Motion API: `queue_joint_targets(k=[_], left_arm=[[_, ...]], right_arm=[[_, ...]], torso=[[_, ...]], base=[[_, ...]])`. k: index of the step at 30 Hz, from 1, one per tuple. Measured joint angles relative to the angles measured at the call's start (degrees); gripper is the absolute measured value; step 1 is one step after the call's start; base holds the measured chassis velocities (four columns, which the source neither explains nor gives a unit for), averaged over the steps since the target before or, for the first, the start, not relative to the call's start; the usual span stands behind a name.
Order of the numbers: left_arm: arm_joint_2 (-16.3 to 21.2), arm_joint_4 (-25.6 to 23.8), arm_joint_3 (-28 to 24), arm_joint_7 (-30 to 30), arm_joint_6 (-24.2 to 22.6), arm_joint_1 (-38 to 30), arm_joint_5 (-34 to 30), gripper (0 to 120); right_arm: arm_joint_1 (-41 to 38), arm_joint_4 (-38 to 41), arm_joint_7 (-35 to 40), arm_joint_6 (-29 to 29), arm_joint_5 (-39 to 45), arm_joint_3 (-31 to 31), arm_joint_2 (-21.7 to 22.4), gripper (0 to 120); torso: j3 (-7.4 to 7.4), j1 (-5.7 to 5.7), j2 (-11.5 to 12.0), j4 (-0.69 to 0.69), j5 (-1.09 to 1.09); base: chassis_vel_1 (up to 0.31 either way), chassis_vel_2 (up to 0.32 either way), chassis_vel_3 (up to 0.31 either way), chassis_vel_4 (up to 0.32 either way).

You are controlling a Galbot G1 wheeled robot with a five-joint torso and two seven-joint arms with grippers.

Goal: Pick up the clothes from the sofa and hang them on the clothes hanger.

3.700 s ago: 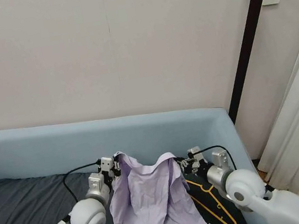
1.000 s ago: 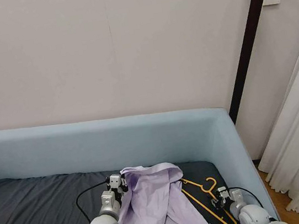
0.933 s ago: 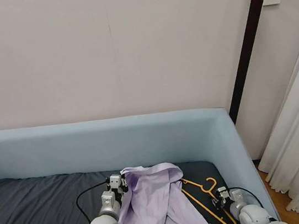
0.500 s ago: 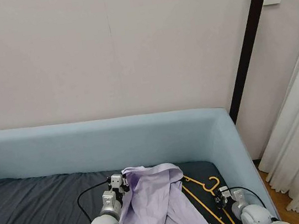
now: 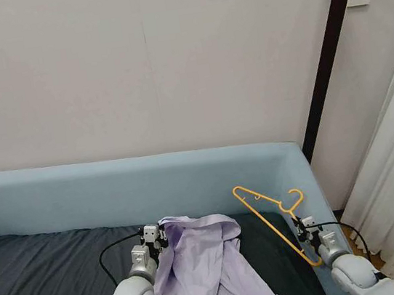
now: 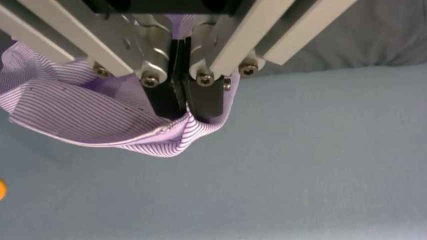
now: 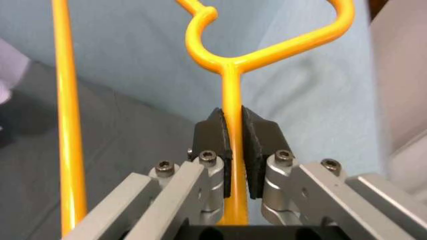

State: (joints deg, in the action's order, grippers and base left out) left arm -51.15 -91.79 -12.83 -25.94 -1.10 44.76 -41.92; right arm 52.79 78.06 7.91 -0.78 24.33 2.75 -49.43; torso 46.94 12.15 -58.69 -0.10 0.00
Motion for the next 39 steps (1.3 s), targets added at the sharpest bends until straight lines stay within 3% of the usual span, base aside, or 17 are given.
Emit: queue_joint_targets(k=[6,12,18,25,32,39], left_arm=[[0.6,-1.1,-0.5,-1.4,-3.3,-1.2,-4.5,0],[0.9,-2.4,-0.3,-3.2,-5.4,-2.1,-8.0,0],[1.4,-3.0,-1.4,-4.1,-6.4,-4.5,-10.8,0],[2.3,-6.2,-4.9,-5.2,-7.9,-7.3,-12.6,0],[2.0,-8.8,-8.9,-6.1,-8.6,-8.8,-13.1,0],[2.4,-11.2,-9.5,-6.8,-9.7,-8.9,-12.7,0]], right_arm=[[4.9,9.4,-2.0,-4.8,-6.1,0.7,5.6,5],[9.6,17.4,-2.3,-5.4,-11.0,0.6,7.9,5],[12.2,19.0,-2.8,-6.9,-16.4,0.6,7.9,5],[13.9,18.9,-2.9,-7.0,-21.4,-3.7,6.7,5],[11.1,17.9,-0.7,-4.7,-21.8,-7.2,3.5,5],[7.8,14.7,1.3,-3.9,-23.7,-8.4,1.8,5]], torso=[[0.0,0.0,0.0,0.01,0.0],[0.0,0.0,0.0,0.02,0.01],[0.0,0.0,0.0,0.02,0.0],[0.0,0.0,0.0,0.02,0.0],[0.0,-0.01,0.0,0.0,0.01],[0.01,0.0,0.0,0.03,0.0]], base=[[0.0,0.0,0.0,0.0],[0.0,0.0,0.0,0.0],[0.0,0.0,0.0,0.0],[0.0,0.0,0.0,0.0],[0.0,0.0,0.0,0.0],[0.0,0.0,0.0,0.0]])
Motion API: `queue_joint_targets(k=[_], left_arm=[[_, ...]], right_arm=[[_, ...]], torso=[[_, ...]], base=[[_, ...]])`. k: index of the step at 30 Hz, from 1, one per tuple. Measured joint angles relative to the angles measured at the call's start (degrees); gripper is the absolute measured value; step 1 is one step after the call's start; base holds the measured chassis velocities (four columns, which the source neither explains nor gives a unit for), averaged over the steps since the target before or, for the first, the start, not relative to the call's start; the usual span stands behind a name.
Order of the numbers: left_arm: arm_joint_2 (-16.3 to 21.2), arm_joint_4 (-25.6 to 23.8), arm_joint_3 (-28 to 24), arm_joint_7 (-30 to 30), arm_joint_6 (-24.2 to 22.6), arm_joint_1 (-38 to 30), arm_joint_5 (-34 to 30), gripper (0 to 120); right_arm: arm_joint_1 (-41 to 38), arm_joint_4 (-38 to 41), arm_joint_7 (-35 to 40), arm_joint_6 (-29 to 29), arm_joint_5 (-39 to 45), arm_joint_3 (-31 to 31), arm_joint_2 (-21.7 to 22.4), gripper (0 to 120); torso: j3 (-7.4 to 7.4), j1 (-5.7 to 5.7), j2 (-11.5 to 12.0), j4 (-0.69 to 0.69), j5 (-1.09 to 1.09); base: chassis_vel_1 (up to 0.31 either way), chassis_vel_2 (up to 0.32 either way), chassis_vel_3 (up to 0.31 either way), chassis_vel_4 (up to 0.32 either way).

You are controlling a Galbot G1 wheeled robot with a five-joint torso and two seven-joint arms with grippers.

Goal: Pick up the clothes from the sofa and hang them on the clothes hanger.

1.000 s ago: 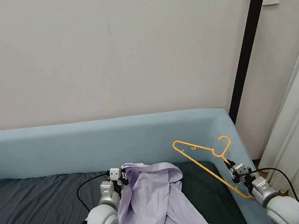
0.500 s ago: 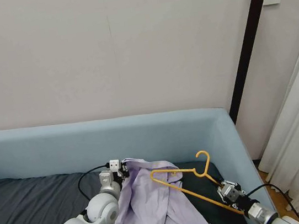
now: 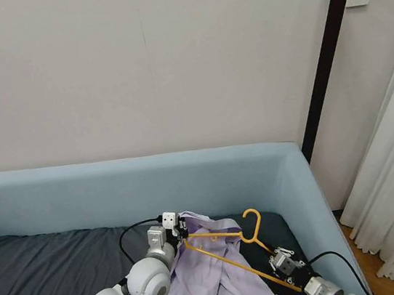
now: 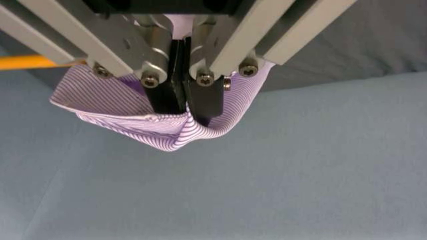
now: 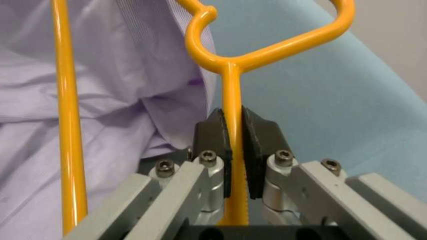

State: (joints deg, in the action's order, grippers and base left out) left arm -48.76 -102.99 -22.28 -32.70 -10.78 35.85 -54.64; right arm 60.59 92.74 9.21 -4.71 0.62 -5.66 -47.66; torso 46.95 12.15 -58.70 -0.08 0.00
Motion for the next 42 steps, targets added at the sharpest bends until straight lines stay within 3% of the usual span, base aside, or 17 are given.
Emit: queue_joint_targets(k=[14,24,42], left_arm=[[-0.1,-1.5,-0.1,0.3,0.6,2.1,3.1,0],[-3.9,0.6,-5.7,-0.9,0.7,-1.6,4.4,0],[-5.9,-2.5,-8.5,-3.4,-1.1,-2.7,4.7,0]], right_arm=[[-0.7,1.1,3.5,2.9,2.0,-0.2,-0.1,5],[-3.5,0.9,6.4,3.6,-0.1,-3.4,-2.8,5],[-10.5,-3.7,5.2,-1.1,-11.1,-8.0,-3.5,5]], torso=[[0.0,0.0,0.0,-0.02,0.01],[0.0,0.0,0.0,-0.01,0.0],[-0.01,0.0,0.0,-0.01,0.0]], base=[[0.0,0.0,0.0,0.0],[0.0,0.0,0.0,0.0],[0.0,0.0,0.0,0.0]])
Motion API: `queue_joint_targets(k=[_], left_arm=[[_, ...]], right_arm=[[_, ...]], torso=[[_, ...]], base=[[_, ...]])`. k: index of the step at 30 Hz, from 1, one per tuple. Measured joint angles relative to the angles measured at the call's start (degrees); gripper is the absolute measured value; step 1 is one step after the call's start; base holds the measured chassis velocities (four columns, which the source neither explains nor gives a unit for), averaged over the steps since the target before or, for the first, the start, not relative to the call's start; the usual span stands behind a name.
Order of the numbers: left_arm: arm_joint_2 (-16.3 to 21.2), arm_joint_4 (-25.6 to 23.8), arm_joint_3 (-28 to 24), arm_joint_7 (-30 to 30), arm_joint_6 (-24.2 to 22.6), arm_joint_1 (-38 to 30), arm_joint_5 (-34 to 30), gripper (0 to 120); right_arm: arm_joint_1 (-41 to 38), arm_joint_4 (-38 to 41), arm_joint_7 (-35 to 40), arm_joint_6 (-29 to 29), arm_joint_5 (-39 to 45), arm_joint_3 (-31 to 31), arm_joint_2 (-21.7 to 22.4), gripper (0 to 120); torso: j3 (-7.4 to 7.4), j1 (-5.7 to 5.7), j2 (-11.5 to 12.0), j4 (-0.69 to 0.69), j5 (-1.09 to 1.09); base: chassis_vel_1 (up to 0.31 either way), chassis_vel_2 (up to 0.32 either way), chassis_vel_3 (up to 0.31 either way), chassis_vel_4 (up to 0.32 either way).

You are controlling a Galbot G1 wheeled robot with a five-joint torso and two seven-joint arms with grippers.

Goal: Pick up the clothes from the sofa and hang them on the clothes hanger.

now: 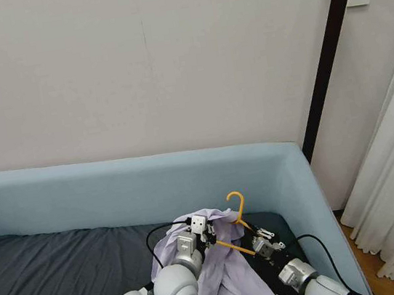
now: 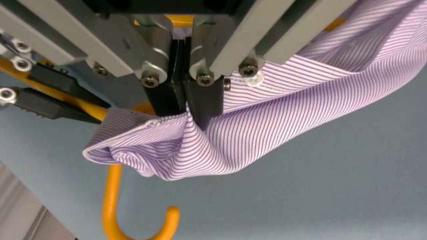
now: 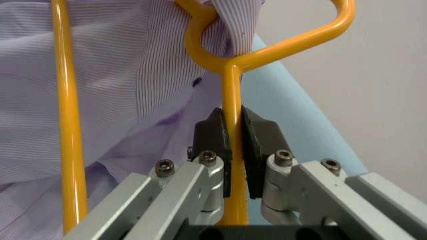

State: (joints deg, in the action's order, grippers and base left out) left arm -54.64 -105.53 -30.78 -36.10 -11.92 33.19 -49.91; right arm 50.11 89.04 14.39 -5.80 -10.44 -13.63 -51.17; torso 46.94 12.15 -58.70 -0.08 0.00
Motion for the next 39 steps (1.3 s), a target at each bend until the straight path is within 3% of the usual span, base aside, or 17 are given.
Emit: queue_joint_targets(k=[26,39], left_arm=[[-0.9,-3.4,-0.5,-3.3,-1.3,5.1,1.7,0],[-6.5,-2.1,-0.3,-6.4,-0.7,6.1,2.8,0]], right_arm=[[-3.4,-1.4,-1.1,-4.3,-0.6,2.2,1.9,5],[-4.2,0.1,3.9,-2.4,0.1,2.6,0.7,5]], torso=[[0.0,0.0,0.0,0.01,0.0],[0.0,0.0,0.0,-0.01,0.0]], base=[[0.0,0.0,0.0,0.0],[0.0,0.0,0.0,0.0]])
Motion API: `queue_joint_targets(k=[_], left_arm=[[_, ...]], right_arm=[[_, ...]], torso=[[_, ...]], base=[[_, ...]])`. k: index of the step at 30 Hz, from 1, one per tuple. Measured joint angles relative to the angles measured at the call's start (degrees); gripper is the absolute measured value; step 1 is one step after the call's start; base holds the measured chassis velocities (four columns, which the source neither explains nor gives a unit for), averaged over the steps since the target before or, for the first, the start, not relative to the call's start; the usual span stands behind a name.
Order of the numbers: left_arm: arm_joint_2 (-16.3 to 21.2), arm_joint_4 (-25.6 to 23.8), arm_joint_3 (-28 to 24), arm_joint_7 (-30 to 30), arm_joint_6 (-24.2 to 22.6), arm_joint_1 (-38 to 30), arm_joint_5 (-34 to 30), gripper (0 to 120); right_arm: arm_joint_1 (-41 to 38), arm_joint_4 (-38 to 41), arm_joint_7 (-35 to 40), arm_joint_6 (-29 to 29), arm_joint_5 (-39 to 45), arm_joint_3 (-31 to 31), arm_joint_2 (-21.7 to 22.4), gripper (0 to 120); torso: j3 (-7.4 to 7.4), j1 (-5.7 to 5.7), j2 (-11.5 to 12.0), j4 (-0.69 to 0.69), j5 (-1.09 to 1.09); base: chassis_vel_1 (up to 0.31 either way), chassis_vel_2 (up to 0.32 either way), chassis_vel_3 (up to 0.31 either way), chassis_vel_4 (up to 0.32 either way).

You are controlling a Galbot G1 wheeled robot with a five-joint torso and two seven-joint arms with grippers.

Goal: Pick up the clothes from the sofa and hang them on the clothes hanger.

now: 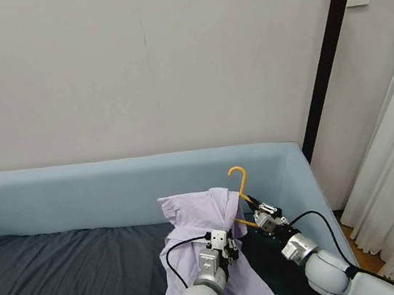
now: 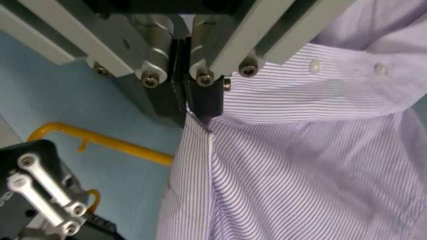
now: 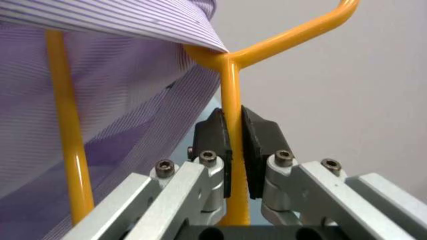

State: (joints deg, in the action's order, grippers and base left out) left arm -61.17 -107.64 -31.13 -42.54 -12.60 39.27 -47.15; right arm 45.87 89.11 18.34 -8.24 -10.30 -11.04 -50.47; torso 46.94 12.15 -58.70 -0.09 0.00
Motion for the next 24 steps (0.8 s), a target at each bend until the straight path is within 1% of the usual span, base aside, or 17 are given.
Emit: queue_joint_targets(k=[4,5,7,8,9,11,13,14,18,20,22,23,24], left_arm=[[0.0,-0.7,1.3,-0.9,-0.2,1.5,0.8,0],[0.3,-0.9,1.7,-0.9,-0.2,2.1,1.0,3],[0.9,-1.6,2.6,-0.8,-0.3,3.3,1.2,12],[0.9,-1.6,2.6,-0.8,-0.3,3.3,1.2,12],[1.0,-1.9,2.8,-0.7,-0.2,3.8,1.4,16],[1.0,-2.7,3.4,-0.2,0.0,4.7,2.8,27],[1.0,-2.9,3.6,0.0,0.0,5.1,3.4,29],[1.4,-3.5,4.0,0.3,-0.3,6.1,5.2,36],[4.0,-5.6,5.8,2.0,-0.1,11.6,9.6,53],[4.1,-5.8,6.0,2.1,0.0,12.1,10.0,54],[4.8,-7.0,7.9,3.6,0.9,15.0,13.0,66],[5.2,-7.4,8.5,4.1,1.1,15.5,13.7,69],[5.2,-7.4,8.5,4.1,1.1,15.5,13.7,69]], right_arm=[[0.0,0.5,0.7,-0.7,-0.5,0.9,0.2,5],[0.1,0.7,0.7,-1.1,-0.9,1.2,0.4,5],[0.2,1.1,0.8,-1.9,-1.9,1.7,0.9,5],[0.2,1.1,0.8,-1.9,-1.9,1.7,0.9,5],[0.4,1.3,1.0,-2.2,-2.4,1.9,1.0,5],[1.0,1.4,1.4,-2.8,-4.0,2.5,0.9,5],[1.2,1.4,1.6,-3.0,-4.5,2.7,0.8,5],[1.7,1.2,1.9,-3.3,-5.2,3.2,0.6,5],[2.9,0.7,3.1,-3.8,-5.7,4.3,0.1,5],[3.0,0.7,3.2,-3.8,-5.7,4.3,0.1,5],[3.0,0.8,3.2,-4.3,-6.7,4.8,0.3,5],[3.0,0.8,3.3,-4.5,-7.2,5.0,0.3,5],[3.0,0.8,3.3,-4.5,-7.2,5.0,0.3,5]], torso=[[0.0,0.0,0.0,0.0,0.0],[0.0,0.0,0.0,0.01,0.0],[0.0,0.0,0.0,0.02,0.0],[0.0,0.0,0.0,0.02,0.0],[0.0,0.0,0.0,0.02,0.0],[0.0,0.0,0.0,0.01,0.0],[0.0,0.0,0.0,0.0,0.0],[0.0,0.0,0.0,0.0,0.0],[0.0,0.0,0.0,0.01,0.0],[0.0,0.0,0.0,0.01,0.0],[0.0,0.0,0.0,0.01,0.01],[0.0,0.0,0.0,0.01,0.01],[0.0,0.0,0.0,0.01,0.01]], base=[[0.0,0.0,0.0,0.0],[0.0,0.0,0.0,0.0],[0.0,0.0,0.0,0.0],[0.0,0.0,0.0,0.0],[0.0,0.0,0.0,0.0],[0.0,0.0,0.0,0.0],[0.0,0.0,0.0,0.0],[0.0,0.0,0.0,0.0],[0.0,0.0,0.0,0.0],[0.0,0.0,0.0,0.0],[0.0,0.0,0.0,0.0],[0.0,0.0,0.0,0.0],[0.0,0.0,0.0,0.0]])
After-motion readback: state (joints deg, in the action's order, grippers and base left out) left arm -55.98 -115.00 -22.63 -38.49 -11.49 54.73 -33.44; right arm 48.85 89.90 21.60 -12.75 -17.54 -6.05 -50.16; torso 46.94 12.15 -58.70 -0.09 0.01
